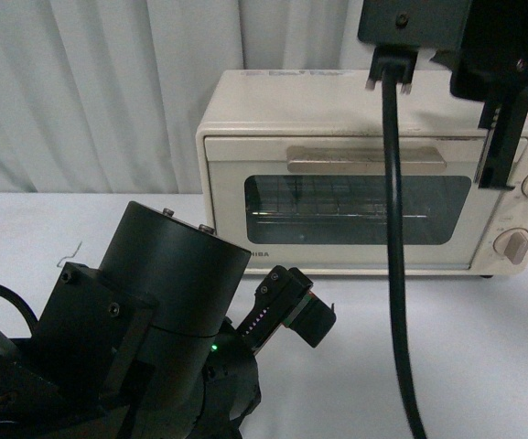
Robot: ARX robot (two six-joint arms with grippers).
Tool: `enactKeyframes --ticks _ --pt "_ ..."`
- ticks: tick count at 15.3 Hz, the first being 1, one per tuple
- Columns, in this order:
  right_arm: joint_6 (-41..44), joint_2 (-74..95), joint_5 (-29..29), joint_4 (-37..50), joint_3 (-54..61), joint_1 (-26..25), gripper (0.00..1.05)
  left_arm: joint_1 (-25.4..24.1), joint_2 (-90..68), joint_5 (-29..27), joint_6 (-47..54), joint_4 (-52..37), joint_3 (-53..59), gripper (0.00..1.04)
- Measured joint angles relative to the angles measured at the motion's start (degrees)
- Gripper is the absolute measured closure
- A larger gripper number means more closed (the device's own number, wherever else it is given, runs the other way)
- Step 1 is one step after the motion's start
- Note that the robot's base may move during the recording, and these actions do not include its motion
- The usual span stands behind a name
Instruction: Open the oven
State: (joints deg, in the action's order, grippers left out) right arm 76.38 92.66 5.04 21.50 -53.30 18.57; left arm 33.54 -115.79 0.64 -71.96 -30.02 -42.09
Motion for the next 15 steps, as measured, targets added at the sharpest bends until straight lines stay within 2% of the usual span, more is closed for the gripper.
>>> enactKeyframes --ticks 5,15 --pt "0.1 0.0 -2.3 -5.3 2.1 1.9 1.03 0.0 0.0 0.0 0.0 0.0 0.0 0.07" --pt "-0.3 4.8 -5.1 -6.8 -1.2 1.1 1.03 0.0 0.0 0.0 0.0 0.0 0.0 0.07"
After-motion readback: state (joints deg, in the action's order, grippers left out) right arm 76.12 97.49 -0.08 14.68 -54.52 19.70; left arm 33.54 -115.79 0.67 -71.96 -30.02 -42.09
